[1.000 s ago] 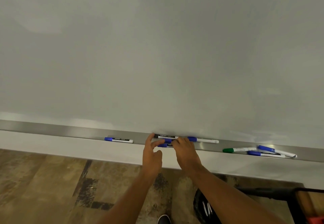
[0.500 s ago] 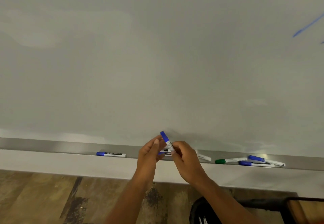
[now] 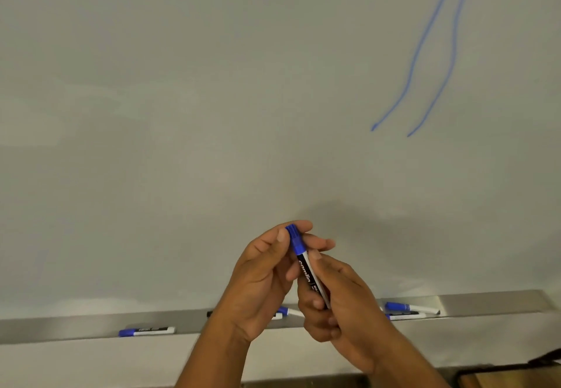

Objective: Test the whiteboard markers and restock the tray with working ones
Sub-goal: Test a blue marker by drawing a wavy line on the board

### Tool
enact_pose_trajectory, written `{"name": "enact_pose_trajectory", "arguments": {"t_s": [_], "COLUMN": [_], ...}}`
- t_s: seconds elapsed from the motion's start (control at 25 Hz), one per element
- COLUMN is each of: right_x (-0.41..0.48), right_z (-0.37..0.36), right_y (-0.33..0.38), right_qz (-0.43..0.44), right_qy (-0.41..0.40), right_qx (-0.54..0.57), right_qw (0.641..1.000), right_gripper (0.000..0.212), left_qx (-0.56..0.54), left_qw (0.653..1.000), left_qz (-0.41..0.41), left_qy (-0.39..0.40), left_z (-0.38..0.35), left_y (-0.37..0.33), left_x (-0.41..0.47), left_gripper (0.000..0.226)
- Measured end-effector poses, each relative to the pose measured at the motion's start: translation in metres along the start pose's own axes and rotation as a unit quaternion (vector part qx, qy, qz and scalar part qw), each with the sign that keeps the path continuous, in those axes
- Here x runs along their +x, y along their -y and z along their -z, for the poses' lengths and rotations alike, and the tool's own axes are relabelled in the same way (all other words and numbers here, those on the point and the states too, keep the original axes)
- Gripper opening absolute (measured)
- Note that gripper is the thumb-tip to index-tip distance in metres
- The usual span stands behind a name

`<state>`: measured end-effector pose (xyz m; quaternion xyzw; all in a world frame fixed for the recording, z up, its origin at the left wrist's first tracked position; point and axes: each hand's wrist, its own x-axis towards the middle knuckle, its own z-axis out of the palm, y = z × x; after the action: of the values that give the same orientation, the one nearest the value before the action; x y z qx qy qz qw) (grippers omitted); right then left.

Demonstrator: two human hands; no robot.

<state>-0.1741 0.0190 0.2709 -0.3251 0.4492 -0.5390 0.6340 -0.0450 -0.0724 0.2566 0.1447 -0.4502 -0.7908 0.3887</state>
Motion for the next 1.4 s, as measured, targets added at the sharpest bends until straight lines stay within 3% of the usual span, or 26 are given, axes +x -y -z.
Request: {"name": "enact_pose_trajectory", "arguments": {"t_s": [0.2,0.36,0.44,0.48,0.56,0.64,0.76,1.0,1.12,1.16,1.2,1.28,1.32,1.4], "right_x": [-0.030,-0.057,-0.064,-0.076,-0.099,-0.107,-0.106,-0.098,-0.092,-0.089,-0.087,-0.085,-0.085,-0.081], "right_z": [0.004,0.008,-0.002,0.001,0.005,0.012,0.018,0.030,0.032,0.030,0.028,0.015,0.008,-0.006], "right_y": [0.034,0.053,0.050,0.038,0.031,0.026,0.046,0.070,0.095,0.104,0.113,0.130,0.139,0.164], "right_qz": [0.011,0.036,0.091,0.134,0.169,0.167,0.210,0.367,0.340,0.351,0.402,0.523,0.572,0.639], "right_qy": [0.031,-0.019,-0.037,-0.002,-0.045,-0.063,-0.074,-0.017,0.017,0.024,0.010,-0.078,-0.118,-0.152], "right_qx": [0.040,-0.012,-0.117,-0.154,-0.174,-0.192,-0.167,-0.177,-0.201,-0.234,-0.283,-0.382,-0.401,-0.393], "right_qw": [0.999,0.999,0.988,0.979,0.969,0.965,0.961,0.913,0.918,0.906,0.871,0.758,0.706,0.643], "right_gripper": [0.055,0.050,0.047,0.051,0.062,0.049,0.022,0.027,0.035,0.040,0.047,0.051,0.046,0.035], "left_qx": [-0.009,0.075,0.001,-0.027,0.000,0.063,0.053,0.003,0.012,0.021,0.040,0.121,0.191,0.366], "left_qw": [0.999,0.996,0.988,0.973,0.944,0.943,0.962,0.976,0.974,0.969,0.961,0.921,0.878,0.741], "left_qz": [-0.034,-0.053,-0.116,-0.170,-0.264,-0.279,-0.241,-0.204,-0.214,-0.236,-0.266,-0.366,-0.432,-0.552], "left_qy": [0.016,-0.021,-0.106,-0.156,-0.198,-0.168,-0.116,-0.079,-0.074,-0.072,-0.066,-0.064,-0.076,-0.109], "left_z": [-0.046,-0.077,-0.078,-0.072,-0.065,-0.070,-0.090,-0.095,-0.098,-0.101,-0.106,-0.118,-0.123,-0.131], "left_y": [-0.018,-0.026,-0.051,-0.070,-0.105,-0.113,-0.098,-0.097,-0.110,-0.121,-0.132,-0.157,-0.170,-0.196], "left_x": [0.007,0.010,0.017,0.019,0.023,0.024,0.027,0.028,0.037,0.042,0.048,0.060,0.067,0.085], "left_gripper": [0.030,0.025,0.021,0.019,0.016,0.021,0.031,0.034,0.036,0.035,0.034,0.030,0.026,0.022]}}
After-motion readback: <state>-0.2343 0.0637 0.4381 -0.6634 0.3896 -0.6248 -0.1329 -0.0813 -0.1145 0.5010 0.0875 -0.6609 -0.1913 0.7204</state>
